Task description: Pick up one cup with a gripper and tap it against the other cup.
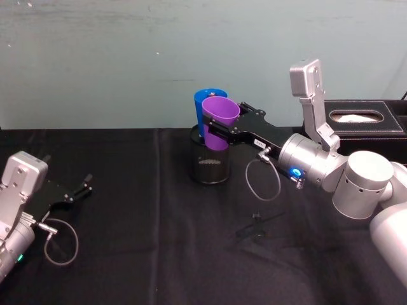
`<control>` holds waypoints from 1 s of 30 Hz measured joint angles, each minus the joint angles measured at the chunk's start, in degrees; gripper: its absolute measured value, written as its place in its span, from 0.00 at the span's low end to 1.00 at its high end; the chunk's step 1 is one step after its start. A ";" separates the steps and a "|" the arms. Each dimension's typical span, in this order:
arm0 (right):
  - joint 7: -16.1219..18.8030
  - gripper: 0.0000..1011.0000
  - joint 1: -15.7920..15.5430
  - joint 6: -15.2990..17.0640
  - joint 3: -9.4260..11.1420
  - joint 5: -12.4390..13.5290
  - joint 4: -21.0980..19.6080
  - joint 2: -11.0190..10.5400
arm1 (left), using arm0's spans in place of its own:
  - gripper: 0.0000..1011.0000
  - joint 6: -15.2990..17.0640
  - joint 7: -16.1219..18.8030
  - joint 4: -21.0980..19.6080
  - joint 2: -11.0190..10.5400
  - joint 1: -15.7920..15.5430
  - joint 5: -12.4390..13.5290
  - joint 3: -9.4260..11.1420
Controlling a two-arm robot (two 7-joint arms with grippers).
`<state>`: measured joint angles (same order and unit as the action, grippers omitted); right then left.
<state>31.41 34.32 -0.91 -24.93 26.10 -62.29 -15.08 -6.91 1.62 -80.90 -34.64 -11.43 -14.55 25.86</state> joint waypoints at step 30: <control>0.00 0.73 0.00 0.00 0.00 0.00 0.00 0.00 | 0.99 0.00 0.00 0.00 0.00 0.00 0.00 0.00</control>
<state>31.41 34.32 -0.92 -24.93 26.10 -62.29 -15.08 -6.91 1.62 -80.90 -34.65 -11.43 -14.55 25.86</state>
